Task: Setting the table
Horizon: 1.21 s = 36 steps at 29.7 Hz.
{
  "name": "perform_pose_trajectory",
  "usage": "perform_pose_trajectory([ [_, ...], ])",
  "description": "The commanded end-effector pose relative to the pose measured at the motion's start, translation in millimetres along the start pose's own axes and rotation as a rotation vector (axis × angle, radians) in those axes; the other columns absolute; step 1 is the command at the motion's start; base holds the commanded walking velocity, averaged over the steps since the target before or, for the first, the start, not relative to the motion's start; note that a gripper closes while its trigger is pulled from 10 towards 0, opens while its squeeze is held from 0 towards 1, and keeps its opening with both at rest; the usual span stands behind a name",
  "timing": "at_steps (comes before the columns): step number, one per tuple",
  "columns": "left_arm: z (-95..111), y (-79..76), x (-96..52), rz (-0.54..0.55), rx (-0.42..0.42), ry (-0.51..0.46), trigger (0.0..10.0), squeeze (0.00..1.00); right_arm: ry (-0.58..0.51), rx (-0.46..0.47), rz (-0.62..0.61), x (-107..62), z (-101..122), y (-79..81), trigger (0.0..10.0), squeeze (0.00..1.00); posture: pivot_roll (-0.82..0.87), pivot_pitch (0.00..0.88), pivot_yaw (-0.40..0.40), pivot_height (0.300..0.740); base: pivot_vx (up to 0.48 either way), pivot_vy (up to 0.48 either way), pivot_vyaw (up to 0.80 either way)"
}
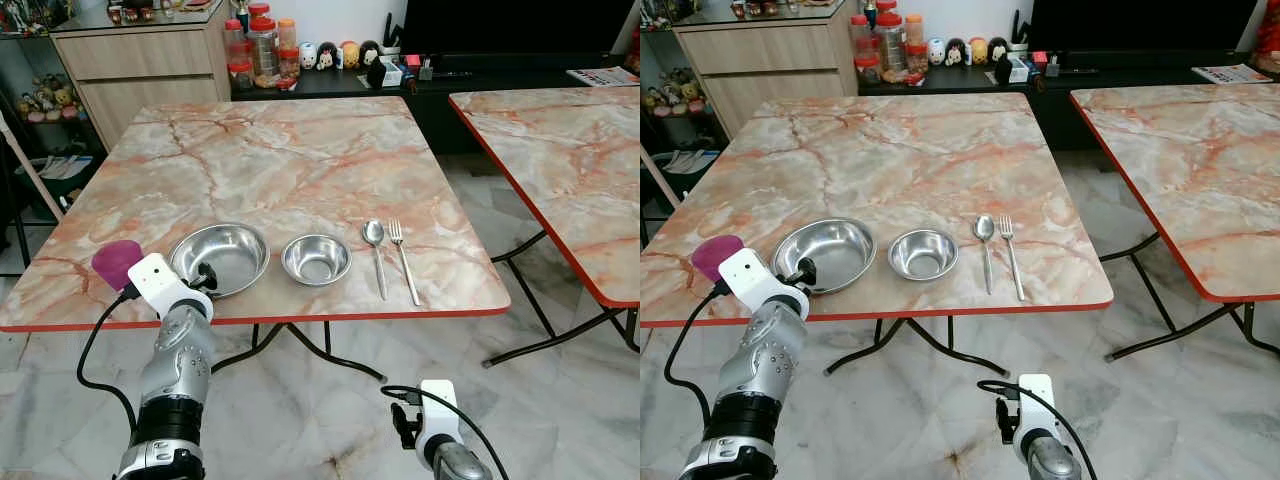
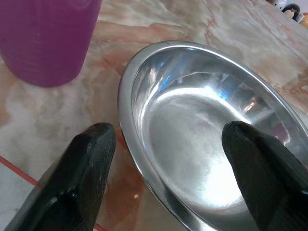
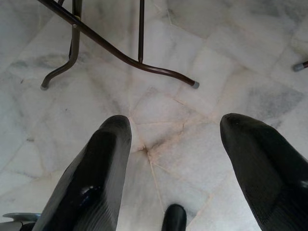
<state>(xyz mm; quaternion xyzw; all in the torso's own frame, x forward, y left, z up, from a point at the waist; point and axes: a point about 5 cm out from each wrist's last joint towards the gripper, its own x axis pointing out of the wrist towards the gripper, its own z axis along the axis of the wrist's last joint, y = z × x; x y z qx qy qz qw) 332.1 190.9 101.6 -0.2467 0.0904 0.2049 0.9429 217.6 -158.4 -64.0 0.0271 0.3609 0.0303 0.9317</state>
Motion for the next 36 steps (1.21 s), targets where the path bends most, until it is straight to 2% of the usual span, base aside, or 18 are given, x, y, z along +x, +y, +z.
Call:
perform_pose_trajectory([
  [1,5.4,-0.1,2.5,0.012,0.001,-0.019,10.0,0.0,-0.008,0.01,0.004,0.5,1.4,1.7,10.0,0.0,0.05,0.0,0.027,0.74,0.0,0.0,0.0],
  [15,6.8,2.8,5.7,0.07,-0.016,0.011,10.0,0.0,0.015,0.015,-0.009,0.5,-1.7,3.3,10.0,0.0,0.05,0.0,0.036,0.74,0.0,0.0,0.0],
  [24,-1.6,0.2,7.5,0.076,-0.042,0.07,10.0,0.0,0.019,0.019,-0.018,-0.2,-3.4,1.9,10.0,0.0,0.04,0.0,0.042,0.74,0.0,0.0,0.0],
  [25,-3.9,-0.1,7.8,0.08,-0.059,0.086,9.1,0.0,0.019,0.019,-0.018,-0.3,-3.6,1.7,10.0,0.0,0.04,0.0,0.042,0.74,0.0,0.0,0.0],
  [26,-4.4,-0.1,7.9,0.081,-0.063,0.09,9.1,0.0,0.019,0.019,-0.018,-0.4,-3.6,1.6,10.0,0.0,0.04,0.0,0.042,0.74,0.0,0.0,0.0],
  [27,-4.9,0.2,8.1,0.086,-0.067,0.094,6.3,0.0,0.019,0.019,-0.018,-0.3,-3.5,1.7,10.0,0.0,0.04,0.0,0.042,0.74,0.0,0.0,0.0],
  [28,-5.2,0.6,8.3,0.091,-0.067,0.098,4.2,0.0,0.018,0.02,-0.018,-0.2,-3.3,1.8,10.0,0.0,0.04,0.0,0.043,0.74,0.0,0.0,0.0],
  [29,-5.7,2.0,8.8,0.105,-0.055,0.104,3.8,0.0,0.017,0.02,-0.017,-0.1,-2.9,2.1,10.0,0.0,0.04,0.0,0.042,0.74,0.0,0.0,0.0],
  [31,-5.9,3.4,9.2,0.114,-0.049,0.106,4.2,0.0,0.016,0.02,-0.017,-0.1,-2.8,2.1,10.0,0.0,0.04,0.0,0.042,0.74,0.0,0.0,0.0],
  [33,-6.0,4.0,9.6,0.116,-0.052,0.107,3.9,0.0,0.016,0.02,-0.017,-0.1,-2.8,2.2,10.0,0.0,0.04,0.0,0.042,0.74,0.0,0.0,0.0],
  [34,-6.1,4.0,9.7,0.117,-0.054,0.107,0.2,0.0,0.016,0.02,-0.017,-0.1,-2.9,2.1,10.0,0.0,0.04,0.0,0.042,0.74,0.0,0.0,0.0],
  [36,-6.2,4.0,9.7,0.117,-0.058,0.108,0.0,0.0,0.016,0.021,-0.017,-0.1,-2.9,2.0,10.0,0.0,0.04,0.0,0.041,0.74,0.0,0.0,0.0],
])
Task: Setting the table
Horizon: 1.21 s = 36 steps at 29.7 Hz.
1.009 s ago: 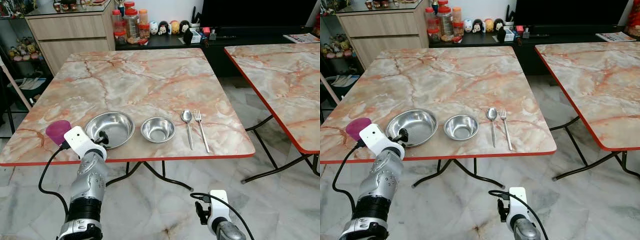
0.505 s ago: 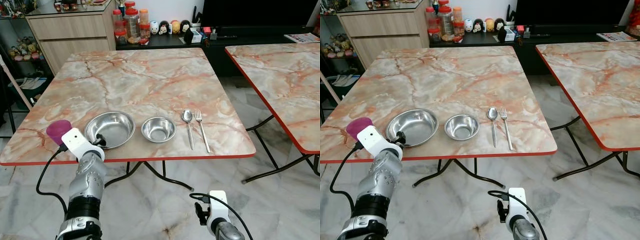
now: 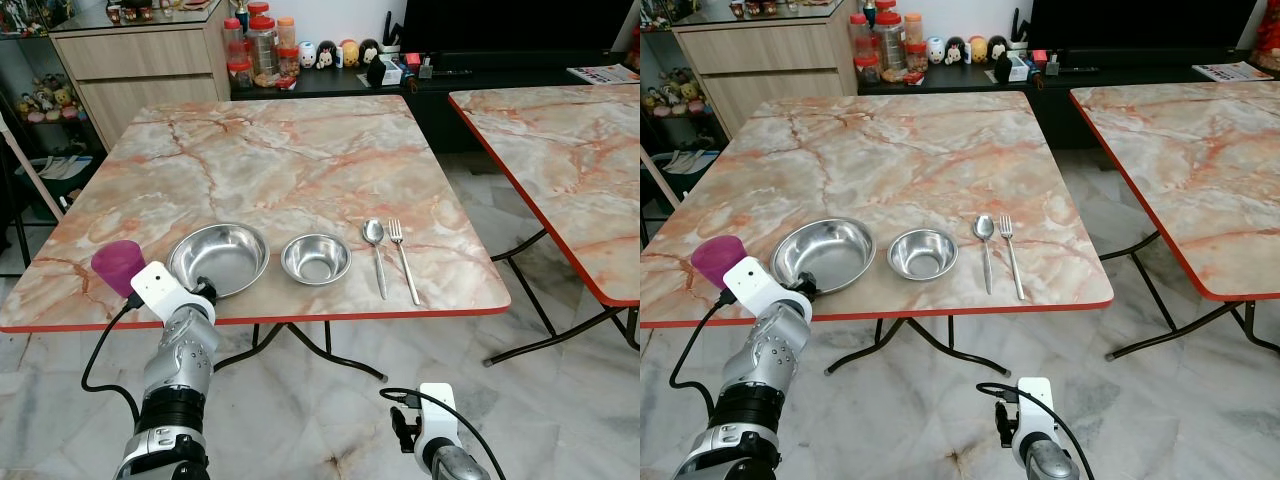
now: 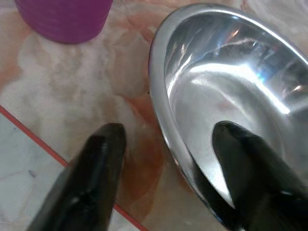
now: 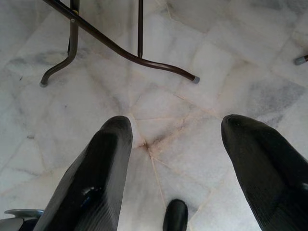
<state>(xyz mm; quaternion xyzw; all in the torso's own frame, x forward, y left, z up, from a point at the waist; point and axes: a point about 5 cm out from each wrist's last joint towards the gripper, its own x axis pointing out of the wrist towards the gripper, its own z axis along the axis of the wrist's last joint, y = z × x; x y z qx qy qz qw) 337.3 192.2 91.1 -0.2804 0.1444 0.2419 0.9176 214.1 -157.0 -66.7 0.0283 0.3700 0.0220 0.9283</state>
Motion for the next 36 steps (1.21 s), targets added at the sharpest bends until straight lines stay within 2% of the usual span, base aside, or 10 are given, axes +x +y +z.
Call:
perform_pose_trajectory([
  [1,2.0,0.4,1.6,0.017,0.001,0.006,0.0,0.0,-0.002,0.011,-0.002,0.6,1.5,0.7,10.0,0.0,0.04,0.0,0.041,0.74,0.0,0.0,0.0],
  [27,7.0,13.2,1.5,0.069,-0.02,-0.017,0.0,0.0,0.005,0.007,0.01,1.0,1.0,3.9,10.0,0.0,0.05,0.0,0.039,0.74,0.0,0.0,0.0],
  [32,7.6,15.3,-0.4,0.054,-0.039,-0.029,0.0,0.0,0.006,0.004,0.014,1.2,1.2,4.5,10.0,0.0,0.06,0.0,0.037,0.74,0.0,0.0,0.0],
  [36,8.6,15.3,-3.6,0.009,-0.09,-0.057,0.0,0.0,0.006,0.003,0.015,1.2,1.5,4.1,10.0,0.0,0.06,0.0,0.032,0.74,0.0,0.0,0.0],
])
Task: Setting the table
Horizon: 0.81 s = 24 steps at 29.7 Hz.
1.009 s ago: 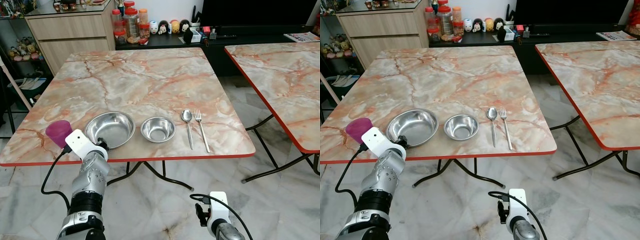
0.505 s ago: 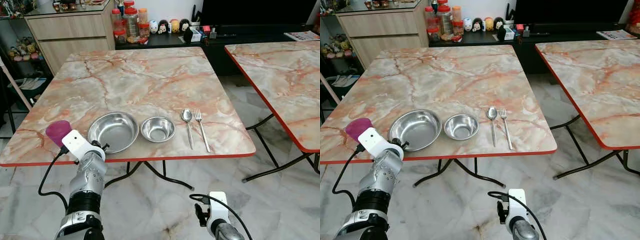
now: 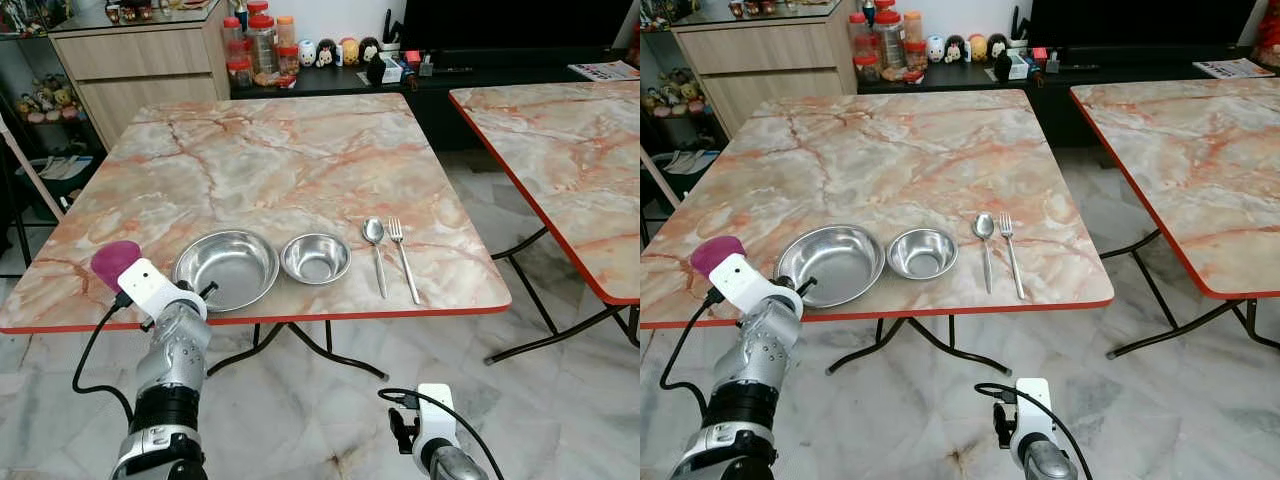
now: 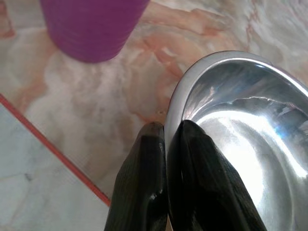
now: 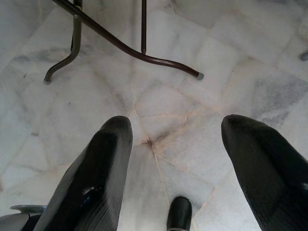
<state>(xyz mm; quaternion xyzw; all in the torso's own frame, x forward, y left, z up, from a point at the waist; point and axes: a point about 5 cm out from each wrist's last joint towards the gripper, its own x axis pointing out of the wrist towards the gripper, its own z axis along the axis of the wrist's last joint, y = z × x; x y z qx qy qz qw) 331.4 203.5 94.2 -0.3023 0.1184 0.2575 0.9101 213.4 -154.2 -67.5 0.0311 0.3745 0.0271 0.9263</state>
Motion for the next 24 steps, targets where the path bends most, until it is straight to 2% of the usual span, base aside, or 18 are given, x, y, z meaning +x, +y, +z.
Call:
perform_pose_trajectory([
  [1,2.8,4.5,-2.6,-0.023,-0.052,-0.033,0.0,0.0,-0.004,0.0,0.005,1.0,2.7,1.4,10.0,0.0,0.06,0.0,0.032,0.74,0.0,0.0,0.0],
  [2,5.8,3.4,-3.9,-0.044,-0.074,-0.059,0.0,0.0,-0.004,0.0,0.006,1.0,2.9,1.2,10.0,0.0,0.06,0.0,0.029,0.74,0.0,0.0,0.0],
  [3,15.0,-1.8,-8.2,-0.114,-0.115,-0.132,0.0,0.0,-0.005,-0.001,0.007,1.1,3.2,1.0,10.0,0.0,0.06,0.0,0.026,0.74,0.0,0.0,0.0],
  [5,24.2,-8.0,-13.3,-0.188,-0.144,-0.204,0.0,0.0,-0.005,-0.003,0.008,1.2,3.6,0.7,10.0,0.0,0.06,0.0,0.021,0.74,0.0,0.0,0.0],
  [6,31.2,-14.8,-18.0,-0.252,-0.167,-0.253,0.4,0.0,-0.004,-0.007,0.01,1.3,4.2,0.5,10.0,0.0,0.07,0.0,0.016,0.74,0.0,0.0,0.0],
  [7,31.2,-14.8,-18.0,-0.252,-0.167,-0.253,0.4,0.0,-0.004,-0.007,0.01,1.3,4.2,0.5,10.0,0.0,0.07,0.0,0.016,0.74,0.0,0.0,0.0],
  [8,37.1,-21.8,-22.2,-0.309,-0.18,-0.291,9.3,0.0,-0.004,-0.012,0.012,1.5,4.8,0.1,10.0,0.0,0.07,0.0,0.012,0.74,0.0,0.0,0.0],
  [9,40.0,-25.9,-24.5,-0.339,-0.178,-0.312,10.0,0.0,-0.004,-0.013,0.012,1.6,5.1,0.0,10.0,0.0,0.07,0.0,0.011,0.74,0.0,0.0,0.0],
  [15,48.3,-40.9,-32.7,-0.436,-0.228,-0.387,10.0,0.0,-0.001,-0.019,0.012,1.8,5.8,-0.9,10.0,0.0,0.07,0.0,0.005,0.74,0.0,0.0,0.0],
  [22,50.0,-53.3,-34.6,-0.477,-0.206,-0.415,10.0,0.0,0.005,-0.025,0.012,1.5,4.5,-1.2,10.0,0.0,0.07,0.0,0.004,0.74,0.0,0.0,0.0],
  [24,46.6,-55.1,-33.0,-0.474,-0.209,-0.403,10.0,0.0,-0.001,-0.023,0.003,1.4,5.1,-2.3,10.0,0.0,0.05,0.0,0.008,0.74,0.0,-0.48,0.0],
])
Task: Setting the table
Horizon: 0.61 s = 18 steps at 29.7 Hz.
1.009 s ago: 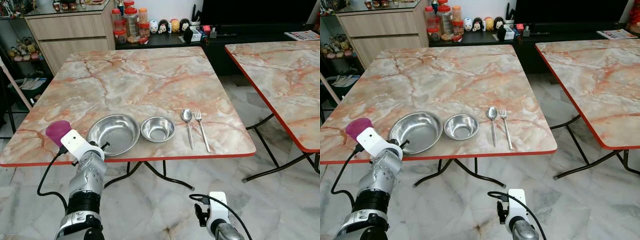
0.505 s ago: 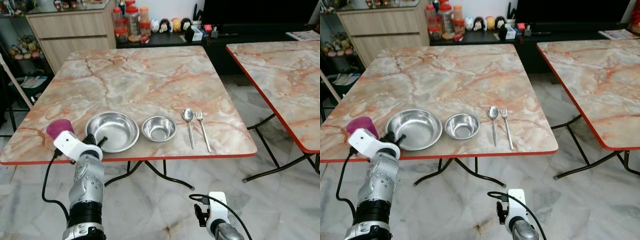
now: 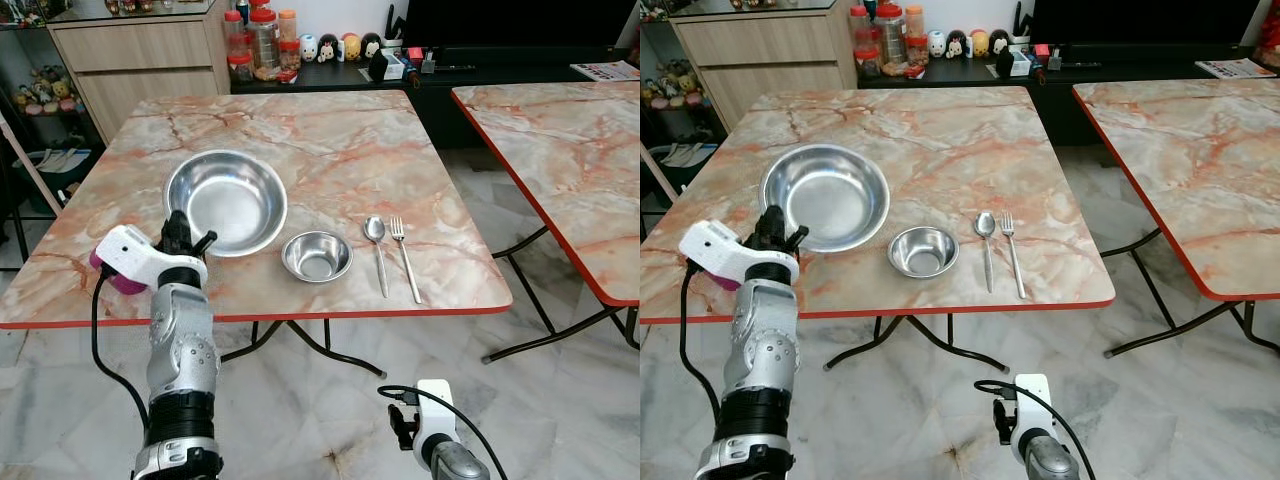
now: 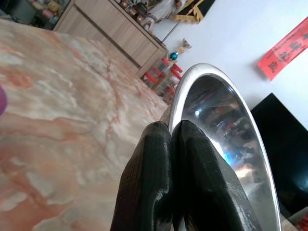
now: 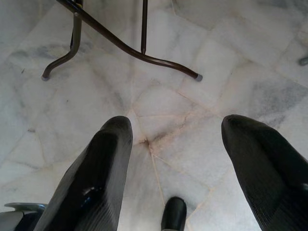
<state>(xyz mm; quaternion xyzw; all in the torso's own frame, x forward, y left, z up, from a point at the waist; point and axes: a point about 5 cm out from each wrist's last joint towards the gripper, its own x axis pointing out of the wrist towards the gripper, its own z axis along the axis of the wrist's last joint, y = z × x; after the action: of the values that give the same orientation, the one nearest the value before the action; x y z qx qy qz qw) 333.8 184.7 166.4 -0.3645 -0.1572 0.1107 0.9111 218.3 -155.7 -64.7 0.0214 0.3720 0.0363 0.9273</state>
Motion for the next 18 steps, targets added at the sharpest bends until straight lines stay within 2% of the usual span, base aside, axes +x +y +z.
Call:
perform_pose_trajectory([
  [1,-2.2,-4.3,1.4,-0.016,0.016,-0.004,10.0,0.0,0.015,-0.002,-0.017,-0.2,-1.5,-2.1,10.0,0.0,0.05,0.0,0.009,0.74,0.0,-0.48,0.0],
  [7,-3.7,-2.4,-0.1,-0.008,0.021,0.0,10.0,0.0,0.019,0.002,-0.016,-1.1,-3.6,-3.3,10.0,0.0,0.05,0.0,0.009,0.74,0.0,-0.48,0.0],
  [13,16.9,0.3,0.1,-0.021,0.041,-0.078,10.0,0.0,0.019,0.001,-0.024,-2.5,-6.0,-6.9,10.0,0.0,0.05,0.0,0.012,0.74,0.0,-0.474,0.0],
  [18,33.9,12.6,-3.1,0.007,0.072,-0.129,10.0,0.0,0.021,-0.006,-0.014,-2.2,-5.9,-5.2,10.0,0.0,0.06,0.0,0.011,0.74,0.0,-0.472,0.0],
])
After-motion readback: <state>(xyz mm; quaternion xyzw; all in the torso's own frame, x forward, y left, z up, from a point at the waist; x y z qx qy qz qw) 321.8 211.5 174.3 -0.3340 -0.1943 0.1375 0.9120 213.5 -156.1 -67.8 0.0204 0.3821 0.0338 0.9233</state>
